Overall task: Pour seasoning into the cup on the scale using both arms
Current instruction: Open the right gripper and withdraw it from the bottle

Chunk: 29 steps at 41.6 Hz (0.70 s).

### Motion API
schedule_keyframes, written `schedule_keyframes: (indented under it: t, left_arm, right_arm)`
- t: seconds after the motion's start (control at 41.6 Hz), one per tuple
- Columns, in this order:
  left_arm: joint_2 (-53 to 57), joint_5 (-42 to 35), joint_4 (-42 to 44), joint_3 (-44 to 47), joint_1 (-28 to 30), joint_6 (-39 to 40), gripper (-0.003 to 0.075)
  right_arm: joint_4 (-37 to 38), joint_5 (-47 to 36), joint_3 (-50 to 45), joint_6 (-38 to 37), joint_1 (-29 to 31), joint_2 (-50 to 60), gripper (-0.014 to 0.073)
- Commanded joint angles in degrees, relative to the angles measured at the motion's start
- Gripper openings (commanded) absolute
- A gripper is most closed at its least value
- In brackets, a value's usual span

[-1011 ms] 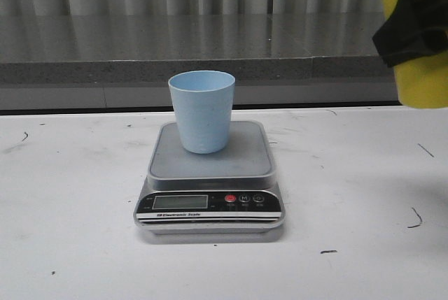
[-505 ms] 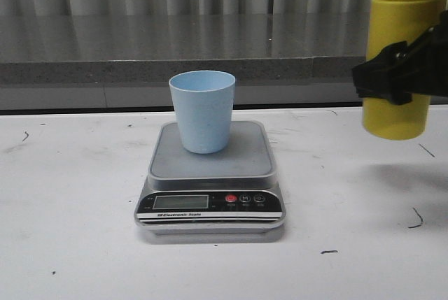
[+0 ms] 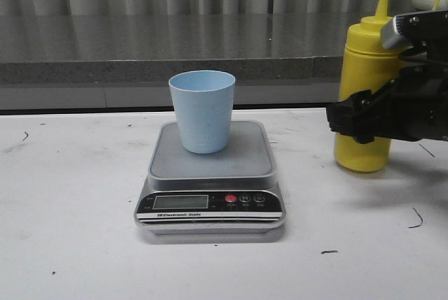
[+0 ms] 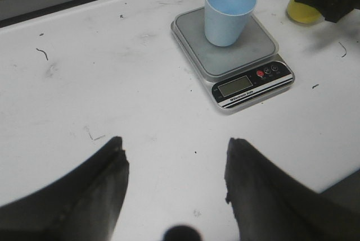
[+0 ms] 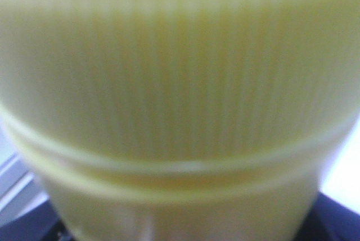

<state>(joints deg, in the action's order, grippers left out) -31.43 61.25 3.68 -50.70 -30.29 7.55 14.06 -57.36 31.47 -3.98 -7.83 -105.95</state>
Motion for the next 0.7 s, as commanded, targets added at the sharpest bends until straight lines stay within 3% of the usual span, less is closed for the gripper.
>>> schedule_keyframes:
  t: [0.0, 0.168, 0.481, 0.674]
  left_arm:
    - [-0.2, -3.9, -0.1, -1.3, 0.0, 0.4, 0.0388]
    - [-0.2, -3.9, -0.1, -1.3, 0.0, 0.4, 0.0388]
    - [-0.2, -3.9, -0.1, -1.3, 0.0, 0.4, 0.0388]
    - [-0.2, -3.9, -0.1, -1.3, 0.0, 0.4, 0.0388]
  right_arm:
    - [-0.8, -7.9, 1.6, 1.8, 0.3, 1.8, 0.0362]
    - [-1.1, -5.1, 1.6, 1.7, 0.3, 1.8, 0.0374]
    - [-1.1, -0.5, 1.5, -1.7, 0.3, 1.9, 0.0657]
    - [-1.0, 8.1, 0.4, -3.1, 0.1, 5.2, 0.0653]
